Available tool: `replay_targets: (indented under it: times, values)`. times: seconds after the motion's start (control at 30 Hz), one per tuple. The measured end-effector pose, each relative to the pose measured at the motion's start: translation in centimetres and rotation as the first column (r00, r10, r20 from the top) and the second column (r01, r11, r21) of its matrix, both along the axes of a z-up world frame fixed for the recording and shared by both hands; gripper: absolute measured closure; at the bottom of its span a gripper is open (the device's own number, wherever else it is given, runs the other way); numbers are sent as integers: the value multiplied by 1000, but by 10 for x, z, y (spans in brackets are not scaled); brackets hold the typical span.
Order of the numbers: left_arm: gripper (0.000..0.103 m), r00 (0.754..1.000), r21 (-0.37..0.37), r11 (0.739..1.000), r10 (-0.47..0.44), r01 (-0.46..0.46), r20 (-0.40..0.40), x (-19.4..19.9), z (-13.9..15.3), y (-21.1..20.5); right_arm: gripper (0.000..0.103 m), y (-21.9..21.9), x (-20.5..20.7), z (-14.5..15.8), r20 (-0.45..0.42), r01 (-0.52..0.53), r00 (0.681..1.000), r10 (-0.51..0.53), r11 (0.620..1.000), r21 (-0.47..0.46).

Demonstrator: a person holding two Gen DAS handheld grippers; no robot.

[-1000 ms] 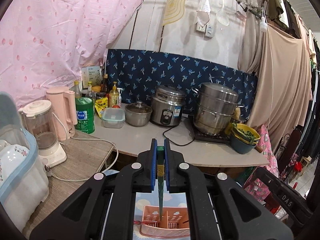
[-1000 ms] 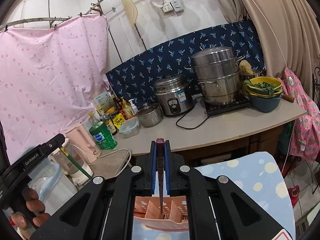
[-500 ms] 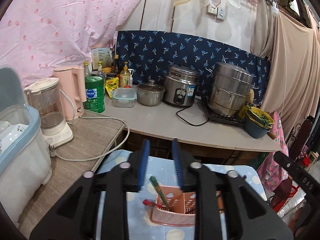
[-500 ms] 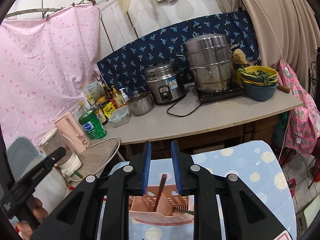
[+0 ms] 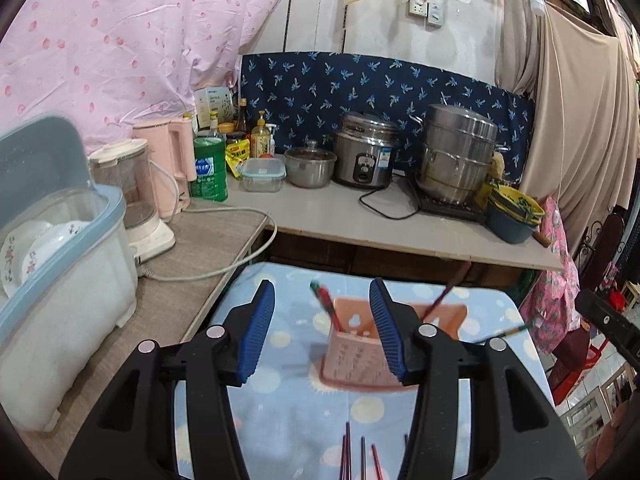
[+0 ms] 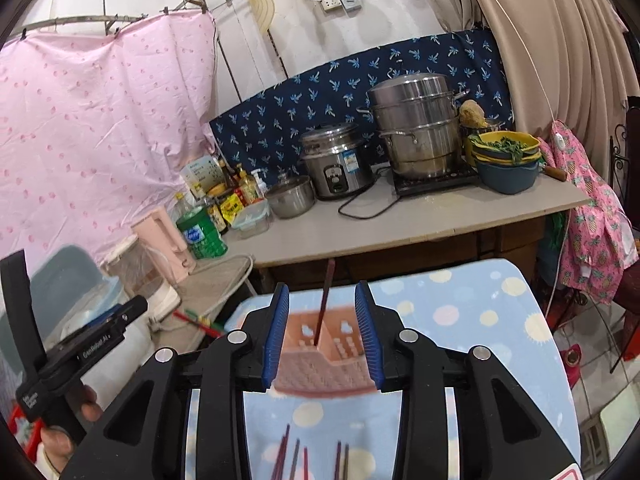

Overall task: Organize utensils
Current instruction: 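Withdraw both open tools back over the remaining chopsticks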

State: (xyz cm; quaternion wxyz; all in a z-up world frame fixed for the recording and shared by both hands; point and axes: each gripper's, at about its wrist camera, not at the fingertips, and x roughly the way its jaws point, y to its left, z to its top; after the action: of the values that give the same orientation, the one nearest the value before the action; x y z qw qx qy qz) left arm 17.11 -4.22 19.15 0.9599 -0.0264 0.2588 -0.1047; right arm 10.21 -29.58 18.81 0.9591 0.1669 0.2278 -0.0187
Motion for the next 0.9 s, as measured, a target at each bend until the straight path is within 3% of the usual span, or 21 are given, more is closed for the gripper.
replay_targets:
  times: [0.5,0.9]
  values:
    - [55,992,74,997,-14,24,-126,-77,-70,18,69,26,-93,-83,-165,-25,986,21,999,-26]
    - [55,971,98,995,1,24,-240,-119,-128,38,69,51,-133,-143,-292,-57,956,32,996,-74]
